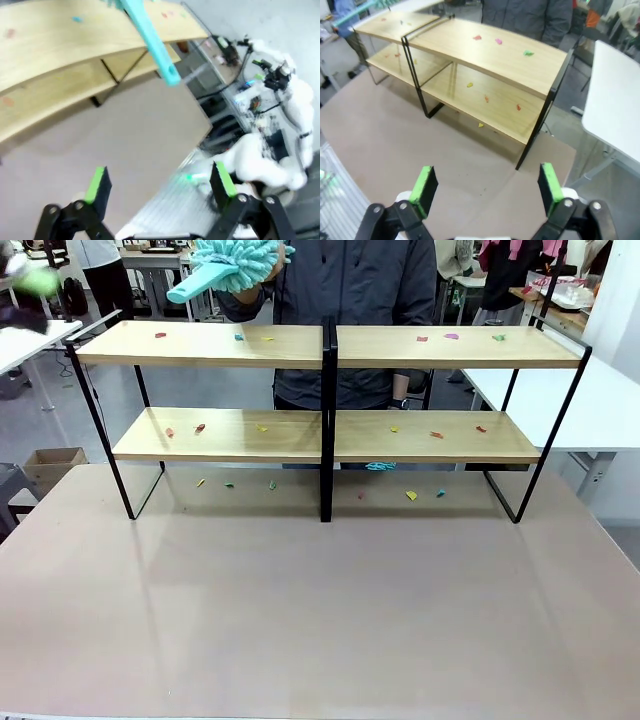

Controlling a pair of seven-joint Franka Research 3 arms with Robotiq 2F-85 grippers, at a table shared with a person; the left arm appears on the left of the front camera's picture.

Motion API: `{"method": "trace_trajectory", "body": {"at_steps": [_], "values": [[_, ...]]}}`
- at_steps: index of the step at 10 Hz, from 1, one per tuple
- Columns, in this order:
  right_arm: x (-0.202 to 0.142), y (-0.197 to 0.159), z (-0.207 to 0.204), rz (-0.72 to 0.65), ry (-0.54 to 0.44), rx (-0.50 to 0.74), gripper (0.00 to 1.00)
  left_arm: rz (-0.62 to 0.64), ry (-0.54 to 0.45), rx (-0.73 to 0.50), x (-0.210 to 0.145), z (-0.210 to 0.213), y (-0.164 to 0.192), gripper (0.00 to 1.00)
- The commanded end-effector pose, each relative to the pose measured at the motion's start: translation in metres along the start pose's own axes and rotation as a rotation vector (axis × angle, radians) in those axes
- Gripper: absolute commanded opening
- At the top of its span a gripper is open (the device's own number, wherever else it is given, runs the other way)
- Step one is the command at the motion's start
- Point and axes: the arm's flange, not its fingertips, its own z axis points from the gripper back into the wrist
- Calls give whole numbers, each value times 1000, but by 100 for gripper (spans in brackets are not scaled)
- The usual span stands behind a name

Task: Clean the shelves.
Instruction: Pick up the Duster when the human hands it over.

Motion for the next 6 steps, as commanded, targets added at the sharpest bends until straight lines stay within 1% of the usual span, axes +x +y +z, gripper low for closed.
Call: {"method": "trace_trajectory", "body": {"at_steps": [1, 2, 3, 4, 5, 6], "values": [[0, -1, 0, -1, -1, -3, 100, 203, 192, -193, 57, -19, 7, 100], [0, -1, 0, -1, -1, -3, 100, 251, 222, -325, 68, -40, 13, 100], [0, -1, 0, -1, -1, -3, 100, 296, 233, -349, 77, -62, 24, 100], [0, -1, 0, -1, -1, -3, 100, 312, 198, -306, 83, -76, 34, 100], [0, -1, 0, -1, -1, -3, 100, 345, 200, -304, 85, -88, 44, 100], [0, -1, 0, -1, -1, -3, 100, 350, 198, -287, 85, -97, 51, 100]]}}
